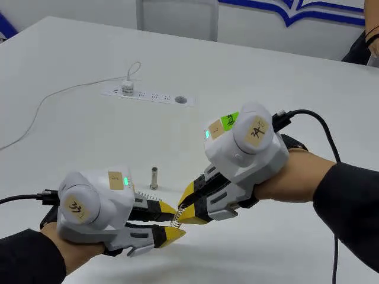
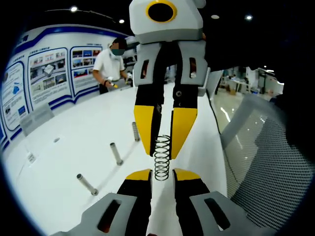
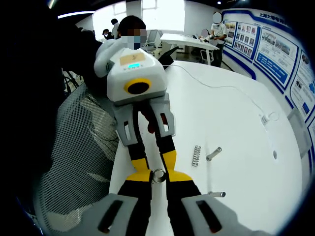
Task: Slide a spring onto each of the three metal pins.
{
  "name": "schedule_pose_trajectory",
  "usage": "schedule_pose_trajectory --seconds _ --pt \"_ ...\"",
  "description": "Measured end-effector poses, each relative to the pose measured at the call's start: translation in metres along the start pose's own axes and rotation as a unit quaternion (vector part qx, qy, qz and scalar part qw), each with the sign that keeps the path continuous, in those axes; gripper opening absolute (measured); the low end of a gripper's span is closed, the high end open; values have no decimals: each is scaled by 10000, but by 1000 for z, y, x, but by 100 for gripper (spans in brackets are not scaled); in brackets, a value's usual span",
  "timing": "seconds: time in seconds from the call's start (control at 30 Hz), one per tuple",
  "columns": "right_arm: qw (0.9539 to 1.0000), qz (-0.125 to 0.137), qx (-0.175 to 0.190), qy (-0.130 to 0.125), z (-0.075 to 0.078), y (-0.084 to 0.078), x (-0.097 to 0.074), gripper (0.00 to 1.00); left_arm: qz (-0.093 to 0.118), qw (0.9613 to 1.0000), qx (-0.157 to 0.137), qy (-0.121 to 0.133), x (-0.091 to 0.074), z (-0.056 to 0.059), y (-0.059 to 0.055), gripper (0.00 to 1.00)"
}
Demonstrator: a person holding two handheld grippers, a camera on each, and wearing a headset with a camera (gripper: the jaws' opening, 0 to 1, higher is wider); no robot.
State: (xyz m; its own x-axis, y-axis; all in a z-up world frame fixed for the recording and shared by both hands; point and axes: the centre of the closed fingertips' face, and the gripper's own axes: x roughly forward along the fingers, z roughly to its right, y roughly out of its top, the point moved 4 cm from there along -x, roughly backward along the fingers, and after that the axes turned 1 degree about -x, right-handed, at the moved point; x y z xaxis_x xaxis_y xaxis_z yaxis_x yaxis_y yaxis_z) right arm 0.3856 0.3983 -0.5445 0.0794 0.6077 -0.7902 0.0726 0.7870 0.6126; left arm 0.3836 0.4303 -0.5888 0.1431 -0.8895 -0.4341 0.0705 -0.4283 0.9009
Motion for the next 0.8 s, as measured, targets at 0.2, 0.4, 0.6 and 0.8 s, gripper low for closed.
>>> schedule_pose_trajectory --seconds 0.2,0.4,0.6,0.8 --pt "9999 -39 41 -94 8 -4 -6 12 78 9998 -131 118 -4 -6 1 22" --pt "9998 -43 129 -163 14 -8 -8 12 82 9994 -269 199 -9 -10 -2 30" --pt "9994 -47 216 -280 23 -13 -15 12 48 9988 -356 343 -19 -15 -7 35" --pt "9987 -80 282 -421 32 -17 -22 12 78 9976 -438 534 -33 -23 -8 41"
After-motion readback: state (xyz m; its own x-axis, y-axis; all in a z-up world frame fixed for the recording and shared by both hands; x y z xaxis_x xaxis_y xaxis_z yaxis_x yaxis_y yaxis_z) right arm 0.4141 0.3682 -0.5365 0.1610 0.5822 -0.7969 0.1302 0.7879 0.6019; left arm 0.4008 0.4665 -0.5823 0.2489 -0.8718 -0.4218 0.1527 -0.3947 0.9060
